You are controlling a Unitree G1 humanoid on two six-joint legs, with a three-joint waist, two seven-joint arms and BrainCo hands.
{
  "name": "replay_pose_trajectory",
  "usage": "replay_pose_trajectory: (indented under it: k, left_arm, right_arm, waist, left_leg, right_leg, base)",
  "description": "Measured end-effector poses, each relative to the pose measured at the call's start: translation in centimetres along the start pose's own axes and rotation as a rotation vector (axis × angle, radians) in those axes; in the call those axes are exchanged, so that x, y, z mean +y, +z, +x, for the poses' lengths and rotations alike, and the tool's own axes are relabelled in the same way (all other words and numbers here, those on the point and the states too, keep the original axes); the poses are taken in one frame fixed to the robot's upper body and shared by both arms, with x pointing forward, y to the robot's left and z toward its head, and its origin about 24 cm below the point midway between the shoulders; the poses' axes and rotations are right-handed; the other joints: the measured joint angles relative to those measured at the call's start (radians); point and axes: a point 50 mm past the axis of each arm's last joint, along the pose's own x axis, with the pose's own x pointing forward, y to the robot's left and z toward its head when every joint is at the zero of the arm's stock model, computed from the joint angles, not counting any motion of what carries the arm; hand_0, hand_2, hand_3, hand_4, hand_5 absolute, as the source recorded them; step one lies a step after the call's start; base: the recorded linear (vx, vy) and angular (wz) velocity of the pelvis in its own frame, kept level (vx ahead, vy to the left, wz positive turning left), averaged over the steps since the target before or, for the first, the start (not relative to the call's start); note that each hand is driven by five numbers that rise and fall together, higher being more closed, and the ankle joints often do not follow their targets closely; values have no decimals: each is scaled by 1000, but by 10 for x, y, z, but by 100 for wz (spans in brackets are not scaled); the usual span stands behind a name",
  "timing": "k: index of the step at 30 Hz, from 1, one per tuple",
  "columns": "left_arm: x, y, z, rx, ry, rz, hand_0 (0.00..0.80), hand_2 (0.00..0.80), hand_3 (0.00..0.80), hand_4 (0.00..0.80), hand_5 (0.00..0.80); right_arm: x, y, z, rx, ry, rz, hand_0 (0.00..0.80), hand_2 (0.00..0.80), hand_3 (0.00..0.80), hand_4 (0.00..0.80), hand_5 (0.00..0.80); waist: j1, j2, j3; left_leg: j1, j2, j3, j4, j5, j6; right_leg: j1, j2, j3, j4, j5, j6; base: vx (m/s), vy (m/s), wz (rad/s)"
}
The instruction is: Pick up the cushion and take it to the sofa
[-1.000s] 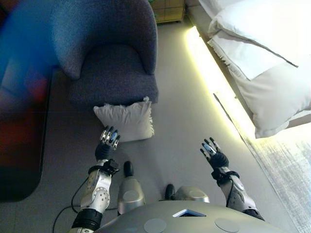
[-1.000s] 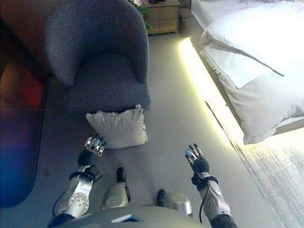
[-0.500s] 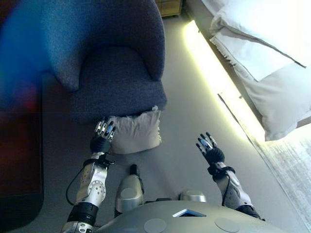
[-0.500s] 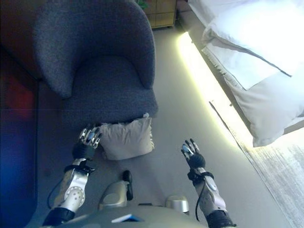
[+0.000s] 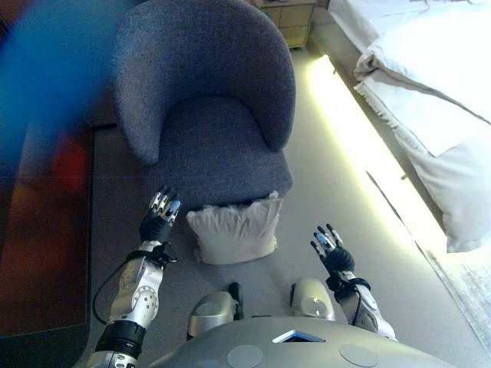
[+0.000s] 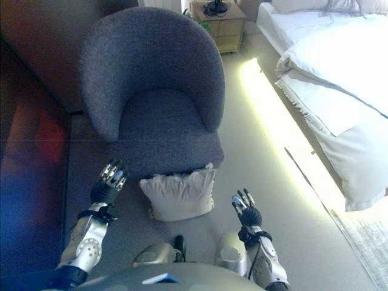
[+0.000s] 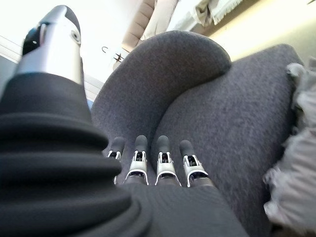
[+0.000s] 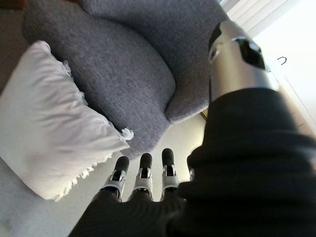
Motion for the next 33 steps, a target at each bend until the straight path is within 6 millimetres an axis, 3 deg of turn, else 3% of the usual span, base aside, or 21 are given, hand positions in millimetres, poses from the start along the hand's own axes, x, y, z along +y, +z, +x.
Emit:
replay_pose_trajectory:
  k: [2, 6, 7, 8, 10, 13, 20, 21, 22, 24, 26, 29, 32, 33]
  left_arm:
    - [2, -4, -5, 16, 10, -2, 0, 0, 0, 0, 0]
    - [12, -19, -22, 71, 55, -8, 0, 0, 0, 0, 0]
    - [14, -21, -26, 81, 65, -8, 0, 0, 0, 0, 0]
    - [15, -25, -29, 95, 72, -15, 0, 0, 0, 0, 0]
    - [8, -26, -29, 88, 53, -34, 0, 0, 0, 0, 0]
    - [7, -24, -27, 78, 50, -36, 0, 0, 0, 0, 0]
    - [2, -22, -22, 57, 41, -51, 0, 0, 0, 0, 0]
    - [2, -22, -22, 56, 43, -52, 0, 0, 0, 0, 0]
    - [3, -20, -21, 53, 41, -43, 0, 0, 0, 0, 0]
    - [1, -21, -18, 53, 40, -49, 0, 0, 0, 0, 0]
    - [1, -23, -20, 61, 44, -58, 0, 0, 0, 0, 0]
    - [-1, -26, -21, 65, 34, -67, 0, 0, 0, 0, 0]
    - [-5, -27, -20, 63, 25, -79, 0, 0, 0, 0, 0]
    - [-7, -28, -19, 66, 16, -81, 0, 0, 0, 0, 0]
  right_arm:
    - [0, 2, 1, -3, 2, 0, 0, 0, 0, 0, 0]
    - [1, 7, 6, -18, 2, 20, 0, 0, 0, 0, 0]
    - [0, 7, 6, -16, -4, 22, 0, 0, 0, 0, 0]
    - [-3, 7, 6, -12, -15, 22, 0, 0, 0, 0, 0]
    - [-9, 11, 5, -25, -32, 23, 0, 0, 0, 0, 0]
    - [-10, 16, 8, -23, -20, 8, 0, 0, 0, 0, 0]
    - [-10, 20, 9, -22, -6, -14, 0, 0, 0, 0, 0]
    - [-10, 19, 9, -17, -3, -16, 0, 0, 0, 0, 0]
    - [-9, 17, 9, -10, 3, -16, 0, 0, 0, 0, 0]
    - [-11, 12, 8, 10, 4, -30, 0, 0, 0, 0, 0]
    - [-11, 12, 9, 14, 11, -39, 0, 0, 0, 0, 0]
    - [-10, 11, 8, 16, 22, -41, 0, 0, 0, 0, 0]
    - [-13, 8, 5, 28, 19, -45, 0, 0, 0, 0, 0]
    - [-16, 7, 2, 36, 14, -52, 0, 0, 0, 0, 0]
  waist:
    - [3, -27, 0]
    - [4, -63, -17]
    - [5, -74, -24]
    - [3, -73, -27]
    - [2, -42, -23]
    - [2, -18, -20]
    - [0, -6, -23]
    - [0, -1, -21]
    - [0, -16, -23]
    - [5, -32, -30]
    - [8, -32, -32]
    - [2, -28, -35]
    - [-3, -16, -31]
    - [-4, -15, -30]
  left_leg:
    - [27, -9, -2, -11, -20, -3]
    - [68, -11, -8, -9, -52, -30]
    - [76, -14, -13, -8, -63, -42]
    - [79, -1, -27, 4, -81, -58]
    - [83, 50, -20, 25, -106, -88]
    - [95, 97, 0, 27, -118, -114]
    - [90, 155, 4, 64, -141, -154]
    - [80, 168, 3, 91, -149, -166]
    - [41, 166, 6, 179, -167, -183]
    - [-70, 171, 11, 375, -128, -200]
    - [-128, 188, 34, 467, -25, -183]
    - [-129, 217, 80, 449, 38, -125]
    - [-86, 299, 40, 314, 31, -139]
    - [-62, 315, 21, 249, 41, -162]
  right_leg:
    - [-5, 7, -7, -73, 34, 23]
    - [21, 11, -65, -220, 109, 9]
    - [41, 12, -71, -251, 138, -7]
    - [60, 22, -84, -254, 169, -61]
    - [78, 67, -112, -241, 148, -87]
    - [81, 110, -127, -237, 125, -112]
    - [79, 154, -140, -190, 64, -140]
    - [72, 167, -155, -152, 39, -150]
    - [47, 155, -152, -97, -6, -160]
    - [50, 148, -160, -110, -16, -174]
    - [89, 145, -164, -180, -8, -166]
    - [137, 148, -169, -294, -2, -157]
    - [142, 154, -166, -317, 8, -171]
    - [137, 156, -166, -316, 7, -171]
  base:
    - [294, -74, 9]
    - [282, -67, 2]
    - [254, -65, 16]
    - [255, -78, 24]
    - [272, -113, 17]
    - [244, -153, -5]
    - [201, -224, 1]
    - [162, -270, 11]
    - [138, -241, 17]
    - [132, -209, 13]
    - [114, -77, -2]
    - [105, 89, -12]
    - [62, 178, -9]
    - [53, 170, -1]
